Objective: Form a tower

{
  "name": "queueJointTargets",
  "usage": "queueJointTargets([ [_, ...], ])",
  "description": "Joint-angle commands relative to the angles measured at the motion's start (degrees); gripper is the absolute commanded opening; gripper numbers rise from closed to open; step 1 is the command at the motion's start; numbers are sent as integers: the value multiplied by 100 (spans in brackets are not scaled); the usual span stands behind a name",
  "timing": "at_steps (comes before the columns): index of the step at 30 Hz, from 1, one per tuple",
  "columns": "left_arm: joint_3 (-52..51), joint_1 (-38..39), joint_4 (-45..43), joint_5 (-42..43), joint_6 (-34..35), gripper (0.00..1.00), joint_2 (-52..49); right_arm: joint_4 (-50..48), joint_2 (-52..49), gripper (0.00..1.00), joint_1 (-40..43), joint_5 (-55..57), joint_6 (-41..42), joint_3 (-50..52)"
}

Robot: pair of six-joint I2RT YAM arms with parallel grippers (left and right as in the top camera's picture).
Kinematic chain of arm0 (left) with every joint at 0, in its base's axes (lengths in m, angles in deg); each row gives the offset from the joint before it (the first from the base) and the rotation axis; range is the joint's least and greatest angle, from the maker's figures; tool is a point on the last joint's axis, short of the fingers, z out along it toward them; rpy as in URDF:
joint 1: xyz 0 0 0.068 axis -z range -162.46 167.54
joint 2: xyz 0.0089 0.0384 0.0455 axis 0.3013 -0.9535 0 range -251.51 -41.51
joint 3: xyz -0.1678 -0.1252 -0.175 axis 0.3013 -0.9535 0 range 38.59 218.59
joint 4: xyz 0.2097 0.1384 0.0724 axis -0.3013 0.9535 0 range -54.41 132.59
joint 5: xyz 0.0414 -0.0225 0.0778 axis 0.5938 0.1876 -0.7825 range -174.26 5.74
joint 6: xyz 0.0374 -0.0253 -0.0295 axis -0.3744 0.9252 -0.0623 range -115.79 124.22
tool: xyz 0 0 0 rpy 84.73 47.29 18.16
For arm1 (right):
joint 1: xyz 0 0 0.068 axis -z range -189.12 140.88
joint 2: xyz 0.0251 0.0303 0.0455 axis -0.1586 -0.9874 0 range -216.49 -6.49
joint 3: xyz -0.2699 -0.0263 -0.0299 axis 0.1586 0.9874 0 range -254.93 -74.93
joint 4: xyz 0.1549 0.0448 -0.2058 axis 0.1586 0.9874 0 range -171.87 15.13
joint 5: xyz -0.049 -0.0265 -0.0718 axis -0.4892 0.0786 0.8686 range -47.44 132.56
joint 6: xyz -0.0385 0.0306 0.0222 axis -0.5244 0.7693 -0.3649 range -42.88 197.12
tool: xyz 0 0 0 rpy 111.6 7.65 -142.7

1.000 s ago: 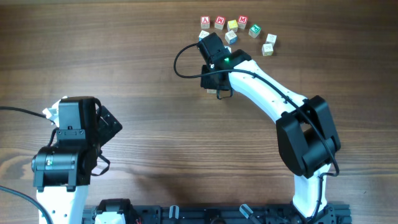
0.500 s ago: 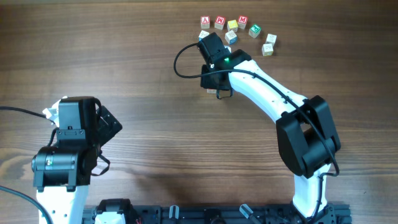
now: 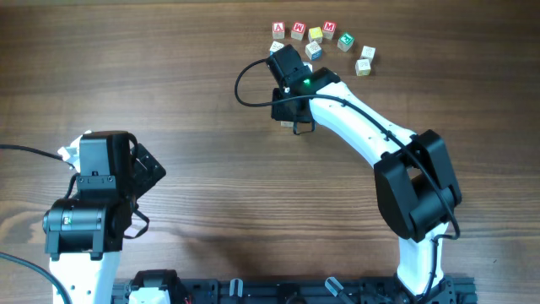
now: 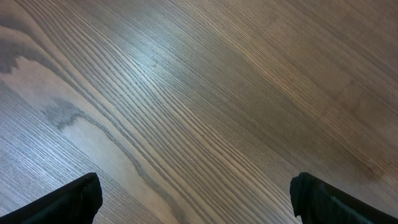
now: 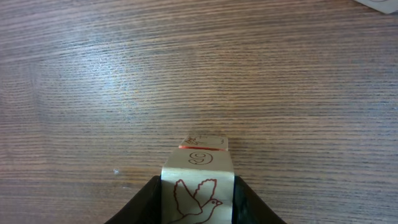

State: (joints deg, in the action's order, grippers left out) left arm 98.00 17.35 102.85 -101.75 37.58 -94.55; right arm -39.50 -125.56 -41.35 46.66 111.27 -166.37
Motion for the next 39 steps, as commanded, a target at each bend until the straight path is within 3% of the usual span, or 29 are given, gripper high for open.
queueJointTargets([
  [1,-7,-46,-2,9,55,100,0,55,-162,34,-46,39,-109,-68],
  [14,-7,-46,-2,9,55,100,0,-35,-348,35,-46,35,-72,-68],
  [17,-7,-46,-2,9,55,100,0,-46,-348,40,-46,35,-72,-68],
  [21,-7,-46,0,9,55,100,0,-87,-348,64,-46,35,-72,-68],
  [24,-7,-46,-2,9,55,100,0,-85,-348,69,-46,33,-72,-68],
  [33,-7,-46,-2,9,55,100,0,-127,-470,69,-46,-28,-96,-68],
  [37,-7,-46,-2,9,55,100,0,-140,-483,59,-46,-33,-94,-68],
  [39,-7,-46,-2,9,55,100,0,-142,-525,59,-46,-55,-96,-68],
])
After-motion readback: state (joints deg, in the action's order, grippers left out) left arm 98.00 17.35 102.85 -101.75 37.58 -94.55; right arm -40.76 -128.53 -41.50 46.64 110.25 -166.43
